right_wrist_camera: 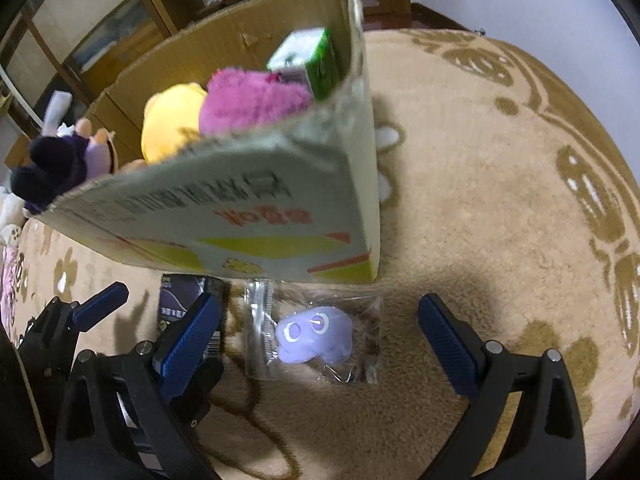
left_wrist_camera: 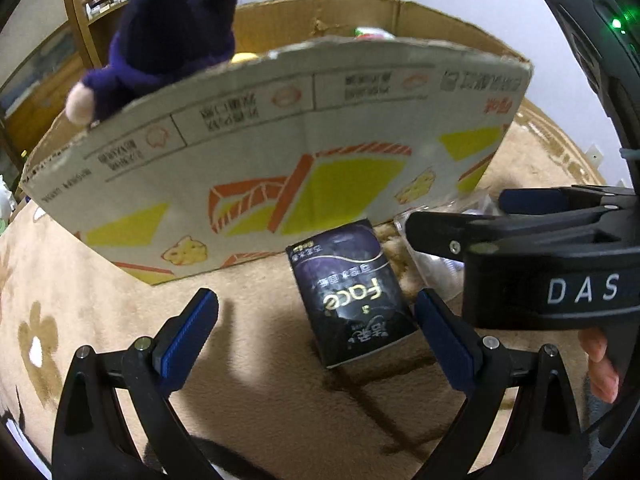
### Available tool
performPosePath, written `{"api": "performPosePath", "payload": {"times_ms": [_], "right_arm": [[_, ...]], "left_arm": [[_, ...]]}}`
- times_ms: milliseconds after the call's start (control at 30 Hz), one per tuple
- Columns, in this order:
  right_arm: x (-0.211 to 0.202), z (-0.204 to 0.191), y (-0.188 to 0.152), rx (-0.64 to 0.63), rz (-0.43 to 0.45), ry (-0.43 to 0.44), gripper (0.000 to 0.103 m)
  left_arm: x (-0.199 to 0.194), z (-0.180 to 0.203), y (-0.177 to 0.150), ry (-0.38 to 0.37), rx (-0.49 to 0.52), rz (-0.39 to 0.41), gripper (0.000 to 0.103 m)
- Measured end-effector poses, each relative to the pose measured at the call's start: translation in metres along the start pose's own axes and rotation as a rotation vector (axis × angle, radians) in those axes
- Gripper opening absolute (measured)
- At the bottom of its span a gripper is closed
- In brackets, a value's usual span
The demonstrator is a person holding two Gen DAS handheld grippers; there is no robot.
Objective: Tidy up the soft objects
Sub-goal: 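Close the left gripper on the black tissue pack while the right gripper grasps the clear bag with lavender plush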
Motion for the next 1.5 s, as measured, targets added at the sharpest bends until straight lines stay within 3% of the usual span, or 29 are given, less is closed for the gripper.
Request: {"api": "performPosePath", "payload": {"times_ms": [267,433,867,1100,1267,1367,1500], "right_arm": [[0.012,0.002,-0.001,0.002,-0.028,-0.013,0.103],[0.017,0.000,-0.002,-0.020,-0.042,-0.032,0.103],[0.030,-0.016,-0.008,-0.054,-0.066,-0.077,0.101],[0.028,-0.018,-0.013,-0.062,-0.074,-0.108,0.093],[0.023,-0.015,-0.016,-0.066,-0.078,-0.116,0.080],[0.018,-0.016,-0.017,-0.067,-0.079,-0.115,0.079],[0.014,-0.014,-0.019,-0.072,-0.071,-0.118,0.078]], "left_arm": [[0.013,-0.004,0.001,0.017,-0.002,-0.045,0.098],[0.017,-0.010,0.002,-0.010,-0.025,-0.065,0.091],[0.020,-0.005,-0.010,-0.015,-0.021,-0.068,0.087],[0.019,0.000,-0.013,-0.008,-0.008,-0.066,0.076],[0.016,0.000,-0.014,-0.009,-0.017,-0.066,0.064],[0.015,0.000,-0.015,-0.013,-0.011,-0.070,0.052],[0.010,-0.001,-0.016,-0.012,-0.008,-0.067,0.050]]}}
Point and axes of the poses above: each gripper's, at about its wrist camera, not at the fingertips, and x roughly the way its jaws point, z to its right, y to its top, the point moved 7 cm from there along x, roughly the way its jaws point, and after that the axes turned 11 degrees about y, right-handed, at the moved point
